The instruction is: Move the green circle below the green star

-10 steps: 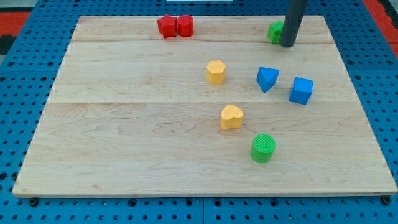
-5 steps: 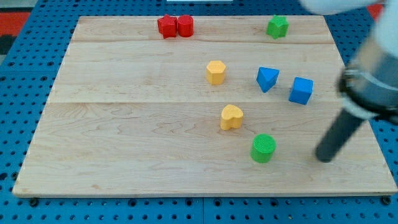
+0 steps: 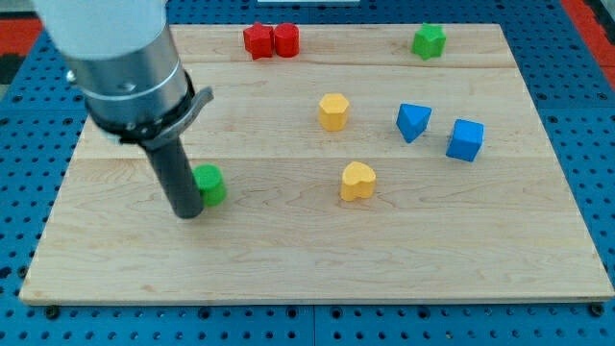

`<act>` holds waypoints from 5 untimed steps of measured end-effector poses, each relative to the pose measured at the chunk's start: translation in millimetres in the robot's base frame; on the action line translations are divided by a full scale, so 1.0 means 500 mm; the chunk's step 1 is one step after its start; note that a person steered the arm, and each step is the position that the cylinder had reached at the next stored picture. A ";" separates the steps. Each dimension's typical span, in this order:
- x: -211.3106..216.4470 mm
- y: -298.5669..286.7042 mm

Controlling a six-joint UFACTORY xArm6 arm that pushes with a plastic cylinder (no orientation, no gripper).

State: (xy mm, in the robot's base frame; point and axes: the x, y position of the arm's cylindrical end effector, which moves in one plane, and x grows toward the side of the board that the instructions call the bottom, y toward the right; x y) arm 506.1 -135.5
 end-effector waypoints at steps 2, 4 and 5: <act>-0.133 0.116; -0.302 0.188; -0.393 0.269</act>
